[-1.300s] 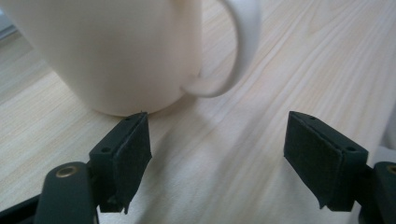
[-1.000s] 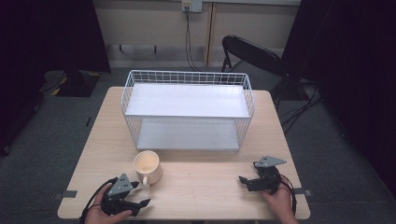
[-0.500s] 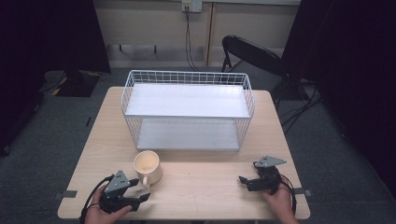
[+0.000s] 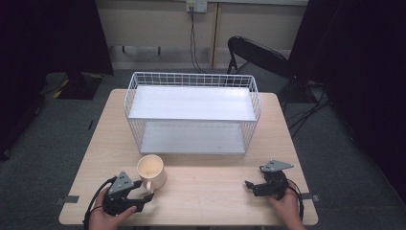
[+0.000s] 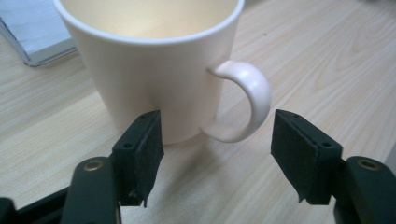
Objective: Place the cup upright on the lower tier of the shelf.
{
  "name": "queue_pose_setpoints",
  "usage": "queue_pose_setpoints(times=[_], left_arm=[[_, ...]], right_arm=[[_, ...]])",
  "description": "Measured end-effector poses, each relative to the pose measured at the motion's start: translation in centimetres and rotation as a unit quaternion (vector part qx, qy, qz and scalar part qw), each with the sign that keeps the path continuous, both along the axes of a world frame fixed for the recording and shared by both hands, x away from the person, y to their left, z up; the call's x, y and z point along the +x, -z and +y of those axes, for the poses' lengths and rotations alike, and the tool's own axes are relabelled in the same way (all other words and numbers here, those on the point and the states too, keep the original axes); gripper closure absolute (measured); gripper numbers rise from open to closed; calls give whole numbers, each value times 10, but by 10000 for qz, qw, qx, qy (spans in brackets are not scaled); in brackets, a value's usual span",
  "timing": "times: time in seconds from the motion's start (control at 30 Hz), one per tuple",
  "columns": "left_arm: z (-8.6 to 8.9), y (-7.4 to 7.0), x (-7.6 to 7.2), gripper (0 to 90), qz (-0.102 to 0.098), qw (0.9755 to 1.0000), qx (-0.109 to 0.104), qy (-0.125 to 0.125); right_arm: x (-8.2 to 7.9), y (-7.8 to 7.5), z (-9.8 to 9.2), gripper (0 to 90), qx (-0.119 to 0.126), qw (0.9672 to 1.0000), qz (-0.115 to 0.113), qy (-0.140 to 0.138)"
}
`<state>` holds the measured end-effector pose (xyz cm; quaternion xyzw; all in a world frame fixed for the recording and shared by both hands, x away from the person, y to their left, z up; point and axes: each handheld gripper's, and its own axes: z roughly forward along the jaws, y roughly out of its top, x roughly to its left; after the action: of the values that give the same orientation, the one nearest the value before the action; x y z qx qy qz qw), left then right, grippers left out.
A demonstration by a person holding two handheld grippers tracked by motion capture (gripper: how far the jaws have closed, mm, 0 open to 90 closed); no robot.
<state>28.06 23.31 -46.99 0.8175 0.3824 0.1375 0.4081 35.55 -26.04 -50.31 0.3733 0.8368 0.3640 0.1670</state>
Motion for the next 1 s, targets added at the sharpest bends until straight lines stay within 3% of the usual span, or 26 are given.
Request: queue_pose_setpoints(times=[0.23, 0.5, 1.0], left_arm=[[5, 0, 1, 347, 4, 9999, 23, -128], [9, 0, -1, 468, -129, 9998, 64, -114], [23, -3, 1, 497, -249, 9988, 102, -401]], right_arm=[[0, 0, 0, 121, 0, 10000, 0, 0], [0, 0, 0, 121, 1, 10000, 1, 1], [0, 0, 0, 121, 2, 10000, 0, 0]])
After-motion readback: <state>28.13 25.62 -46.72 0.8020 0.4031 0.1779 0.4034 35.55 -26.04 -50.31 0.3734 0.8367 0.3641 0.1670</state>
